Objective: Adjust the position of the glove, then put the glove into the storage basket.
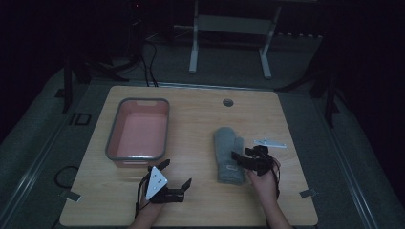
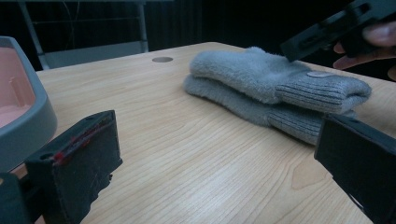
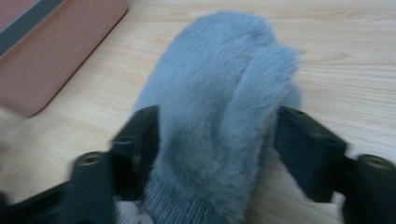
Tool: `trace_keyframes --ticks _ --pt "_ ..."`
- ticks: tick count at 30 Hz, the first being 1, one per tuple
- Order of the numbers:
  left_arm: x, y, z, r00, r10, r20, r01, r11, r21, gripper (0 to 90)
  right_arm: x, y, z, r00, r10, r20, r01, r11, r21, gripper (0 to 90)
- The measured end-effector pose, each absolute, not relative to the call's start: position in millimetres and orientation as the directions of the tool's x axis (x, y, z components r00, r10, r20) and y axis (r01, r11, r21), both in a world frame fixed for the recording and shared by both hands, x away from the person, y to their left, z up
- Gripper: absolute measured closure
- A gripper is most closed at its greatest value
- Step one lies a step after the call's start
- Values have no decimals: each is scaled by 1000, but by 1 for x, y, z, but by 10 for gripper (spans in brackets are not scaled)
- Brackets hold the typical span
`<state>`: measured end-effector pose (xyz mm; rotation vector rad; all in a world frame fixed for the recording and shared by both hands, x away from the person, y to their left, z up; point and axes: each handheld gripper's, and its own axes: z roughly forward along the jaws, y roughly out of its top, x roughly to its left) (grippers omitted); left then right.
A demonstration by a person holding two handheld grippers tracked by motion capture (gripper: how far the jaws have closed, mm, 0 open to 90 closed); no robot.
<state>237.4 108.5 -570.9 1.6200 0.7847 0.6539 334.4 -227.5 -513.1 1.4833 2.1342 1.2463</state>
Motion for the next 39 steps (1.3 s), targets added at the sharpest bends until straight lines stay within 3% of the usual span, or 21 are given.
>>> trace_keyframes --ticks 1,5,14,18,28,32,37,39 --pt "238 109 -571 618 787 -6 147 -108 983 6 335 -229 -513 -466 846 257 648 128 751 206" --pt "239 108 -571 613 790 -11 156 -108 982 6 334 -235 -511 -510 817 269 634 145 760 131" --pt "246 107 -568 586 806 -82 283 -108 953 6 326 -255 -506 -605 786 125 500 254 828 136" --pt "251 101 -559 620 775 -123 337 -121 934 6 322 -266 -501 -619 781 80 462 280 841 138" --pt "270 65 -531 718 692 -78 324 -234 917 6 326 -283 -492 -599 788 145 545 269 794 127" --pt "294 49 -519 731 666 -149 385 -223 896 6 332 -280 -488 -605 781 159 547 262 795 112" --pt "324 29 -500 734 663 -147 390 -235 891 6 340 -271 -485 -613 776 146 530 268 805 145" --pt "337 21 -496 726 670 -153 403 -235 884 7 345 -266 -488 -615 779 126 541 300 785 272"
